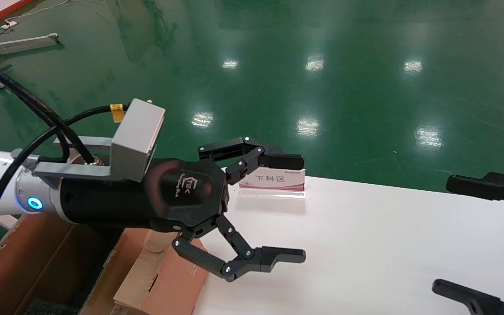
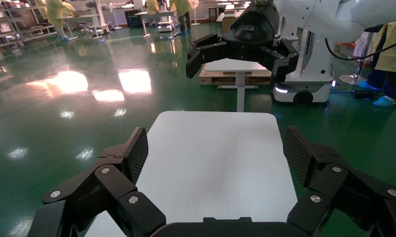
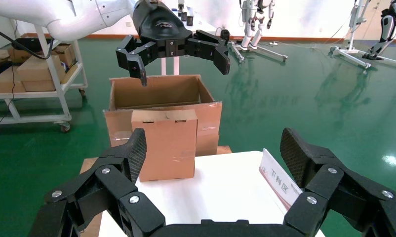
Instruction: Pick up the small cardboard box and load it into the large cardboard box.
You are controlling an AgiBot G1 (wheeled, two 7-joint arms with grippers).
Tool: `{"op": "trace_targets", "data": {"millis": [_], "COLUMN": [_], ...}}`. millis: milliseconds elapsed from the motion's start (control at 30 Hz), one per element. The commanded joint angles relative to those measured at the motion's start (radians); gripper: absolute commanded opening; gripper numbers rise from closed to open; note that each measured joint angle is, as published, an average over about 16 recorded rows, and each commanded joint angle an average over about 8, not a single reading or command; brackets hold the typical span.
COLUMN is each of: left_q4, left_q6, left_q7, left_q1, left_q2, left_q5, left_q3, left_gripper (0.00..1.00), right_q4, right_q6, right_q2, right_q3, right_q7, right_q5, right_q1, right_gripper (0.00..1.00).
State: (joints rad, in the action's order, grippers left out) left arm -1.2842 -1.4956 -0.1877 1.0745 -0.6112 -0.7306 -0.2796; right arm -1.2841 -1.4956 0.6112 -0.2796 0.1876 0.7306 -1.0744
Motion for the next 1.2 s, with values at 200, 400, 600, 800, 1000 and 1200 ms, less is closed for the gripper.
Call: {"op": "trace_targets", "data": {"millis": [200,400,600,800,1000,1200], "left_q4": [0.000,0.000,0.000,0.000,-0.003,-0.011], "left_q6": [0.000,0.000,0.000,0.001,0.005,0.004], "left_q7": [0.000,0.000,0.000,-0.004,-0.029,-0.084], "left_q1": [0.000,0.000,0.000,0.002,0.029,0.105], "left_q2": [0.000,0.000,0.000,0.004,0.021,0.046], "left_q5": [0.000,0.000,0.000,-0.008,-0.050,-0.142], "left_q3": [0.000,0.000,0.000,-0.006,-0.038,-0.111], "left_gripper": [1.00,1.00,1.00,1.00,1.00,1.00], "right_q4": [0.000,0.000,0.000,0.000,0.000,0.000], "right_q6": [0.000,0.000,0.000,0.000,0.000,0.000], "right_q2": [0.000,0.000,0.000,0.000,0.000,0.000], "right_q3": [0.000,0.000,0.000,0.000,0.000,0.000], "right_q7": [0.000,0.000,0.000,0.000,0.000,0.000], "right_q5": [0.000,0.000,0.000,0.000,0.000,0.000], "right_q1": [0.000,0.000,0.000,0.000,0.000,0.000], "right_gripper": [1.00,1.00,1.00,1.00,1.00,1.00]}}
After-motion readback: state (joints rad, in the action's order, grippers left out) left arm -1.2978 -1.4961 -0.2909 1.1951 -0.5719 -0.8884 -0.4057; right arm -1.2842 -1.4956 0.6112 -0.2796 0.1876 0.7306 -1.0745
